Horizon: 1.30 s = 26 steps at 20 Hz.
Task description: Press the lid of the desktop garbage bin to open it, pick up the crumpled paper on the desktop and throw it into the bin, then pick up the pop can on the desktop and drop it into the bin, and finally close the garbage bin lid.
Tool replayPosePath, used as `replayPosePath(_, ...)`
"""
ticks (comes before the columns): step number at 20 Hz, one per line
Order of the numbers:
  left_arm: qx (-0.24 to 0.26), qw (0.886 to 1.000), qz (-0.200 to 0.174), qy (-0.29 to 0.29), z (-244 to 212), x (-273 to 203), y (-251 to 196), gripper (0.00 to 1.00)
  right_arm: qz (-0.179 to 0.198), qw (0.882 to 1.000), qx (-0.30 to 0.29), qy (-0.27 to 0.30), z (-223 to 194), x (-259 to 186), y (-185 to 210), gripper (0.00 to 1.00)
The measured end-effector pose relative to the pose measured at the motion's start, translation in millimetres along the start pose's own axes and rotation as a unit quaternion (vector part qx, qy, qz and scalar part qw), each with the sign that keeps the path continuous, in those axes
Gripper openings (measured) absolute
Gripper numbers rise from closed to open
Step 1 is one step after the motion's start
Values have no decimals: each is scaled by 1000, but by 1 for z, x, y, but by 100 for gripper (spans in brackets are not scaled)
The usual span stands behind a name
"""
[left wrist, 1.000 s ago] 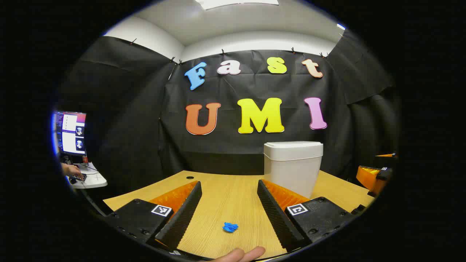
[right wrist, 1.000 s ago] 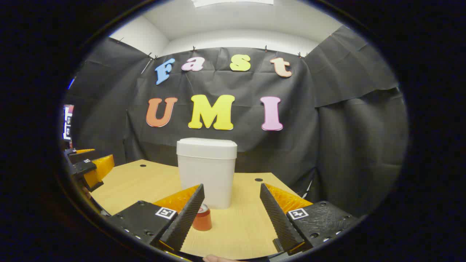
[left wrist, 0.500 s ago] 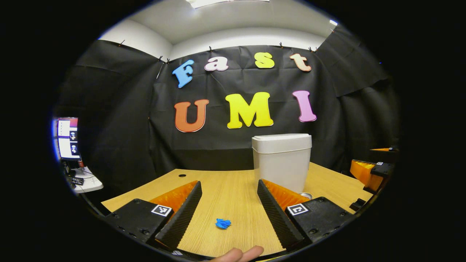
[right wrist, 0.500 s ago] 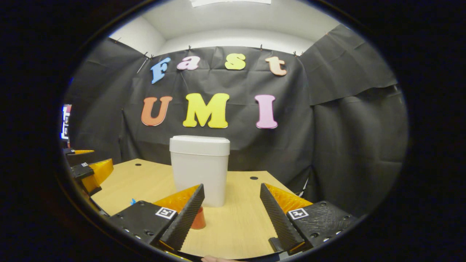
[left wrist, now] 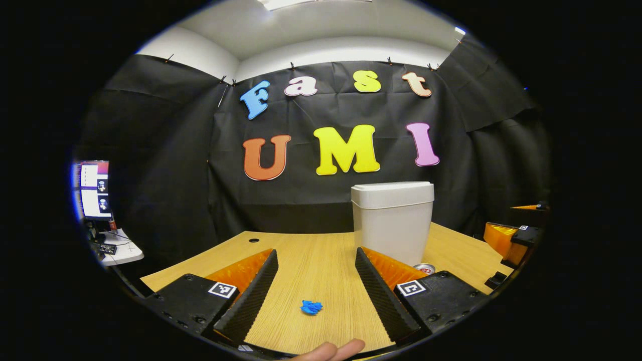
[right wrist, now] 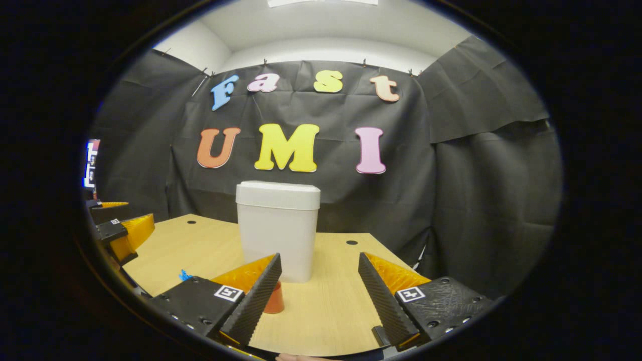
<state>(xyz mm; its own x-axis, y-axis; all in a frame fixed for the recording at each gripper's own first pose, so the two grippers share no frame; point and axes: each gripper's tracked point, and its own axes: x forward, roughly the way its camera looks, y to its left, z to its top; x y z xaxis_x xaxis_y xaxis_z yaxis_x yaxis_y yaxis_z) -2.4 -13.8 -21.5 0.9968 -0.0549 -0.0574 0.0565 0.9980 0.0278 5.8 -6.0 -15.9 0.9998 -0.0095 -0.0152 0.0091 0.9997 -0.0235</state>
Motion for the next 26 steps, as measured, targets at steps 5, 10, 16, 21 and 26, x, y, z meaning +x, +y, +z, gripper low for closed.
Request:
replayPosePath(5,-4,1000,1,5,-5,3,4,100,1,1000,-3,1,1,5,2,95)
replayPosePath(10,-20,1000,0,13,-12,7,6,100,-3,1000,-5,-20,29,24,3,94)
replayPosePath(16,-16,1000,-2,16,-20,7,9,100,19,999,16,-32,63,62,24,76)
replayPosePath(21,-12,1000,-2,13,-18,10,17,100,55,997,20,-42,95,108,52,54)
replayPosePath(26,-10,1000,3,10,-15,12,25,100,21,999,6,-25,107,166,50,25)
